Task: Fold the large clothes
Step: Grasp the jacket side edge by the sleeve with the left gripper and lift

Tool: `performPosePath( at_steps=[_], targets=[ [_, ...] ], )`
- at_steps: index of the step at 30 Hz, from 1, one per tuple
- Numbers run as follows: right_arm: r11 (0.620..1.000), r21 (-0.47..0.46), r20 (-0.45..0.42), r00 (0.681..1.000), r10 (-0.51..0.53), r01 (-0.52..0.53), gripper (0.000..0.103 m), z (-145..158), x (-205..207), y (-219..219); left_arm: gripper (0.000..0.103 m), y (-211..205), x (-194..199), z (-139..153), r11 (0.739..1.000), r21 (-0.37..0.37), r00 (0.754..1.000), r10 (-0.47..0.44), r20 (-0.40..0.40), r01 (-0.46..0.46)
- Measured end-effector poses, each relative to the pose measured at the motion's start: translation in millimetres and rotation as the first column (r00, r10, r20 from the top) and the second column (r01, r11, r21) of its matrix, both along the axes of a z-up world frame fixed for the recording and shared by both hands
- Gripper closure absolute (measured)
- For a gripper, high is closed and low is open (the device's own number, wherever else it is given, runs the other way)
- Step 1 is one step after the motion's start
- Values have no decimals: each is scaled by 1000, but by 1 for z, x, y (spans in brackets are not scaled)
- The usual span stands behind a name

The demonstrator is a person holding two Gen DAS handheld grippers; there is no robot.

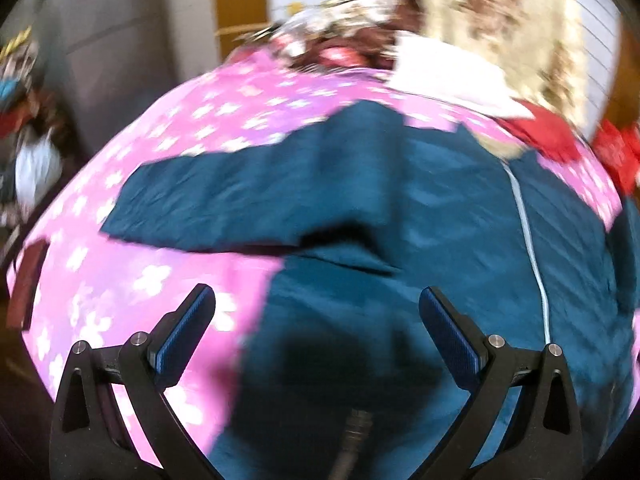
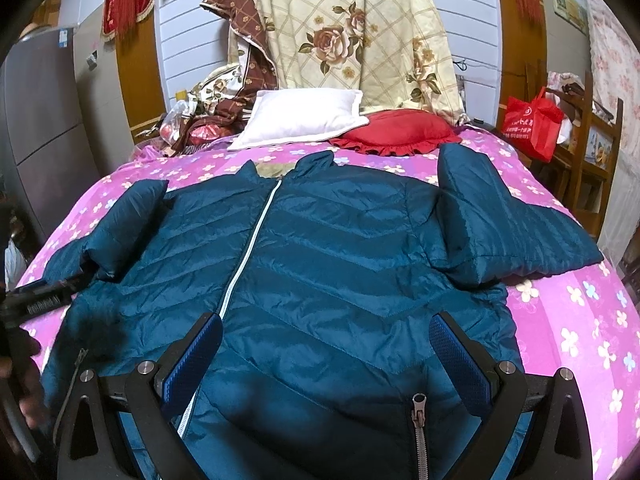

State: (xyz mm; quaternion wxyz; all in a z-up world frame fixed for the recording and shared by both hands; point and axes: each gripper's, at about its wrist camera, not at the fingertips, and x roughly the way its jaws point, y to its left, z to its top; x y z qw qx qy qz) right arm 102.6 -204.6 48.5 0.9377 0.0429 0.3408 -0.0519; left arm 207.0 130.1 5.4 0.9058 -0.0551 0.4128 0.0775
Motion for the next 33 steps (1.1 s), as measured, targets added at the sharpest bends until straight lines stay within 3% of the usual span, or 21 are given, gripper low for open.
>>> performPosePath(
  at_steps=[4, 7, 12, 14, 18, 28, 30, 32, 33],
  targets=[
    [1000, 12, 5, 1000, 3, -3, 1, 4, -3, -3, 1, 56, 19, 10, 995, 53, 997, 80, -6, -79],
    [1000, 18, 1, 1000, 12, -12, 1, 4, -6, -5, 1, 112, 39, -1, 986, 91, 989, 141, -50, -136],
    [1000, 3, -12, 1000, 26, -26, 1, 2, -9, -5, 1, 205, 60, -43, 957, 51, 944, 292, -157, -287],
    [1000, 0, -15, 1000, 26, -26, 1, 1, -9, -5, 1, 224, 67, -55, 949, 35, 933, 315, -173, -313],
    [1000, 10, -37, 999, 29, -29, 1, -4, -4, -5, 1, 238, 84, -76, 950, 28, 926, 311, -213, -312],
    [999, -13, -84, 995, 45, -46, 1, -17, 7, 5, 1, 222, 126, -78, 986, -8, 970, 164, -180, -168],
    [999, -14, -90, 995, 48, -49, 1, -19, 8, 7, 14, 216, 126, -76, 990, -5, 979, 138, -147, -140],
    [999, -17, -91, 995, 47, -48, 1, -19, 9, 7, 65, 206, 125, -70, 995, -13, 989, 95, -109, -97],
    [999, -18, -92, 995, 46, -48, 1, -20, 9, 7, 77, 202, 125, -69, 996, -14, 990, 89, -107, -91]
  ],
)
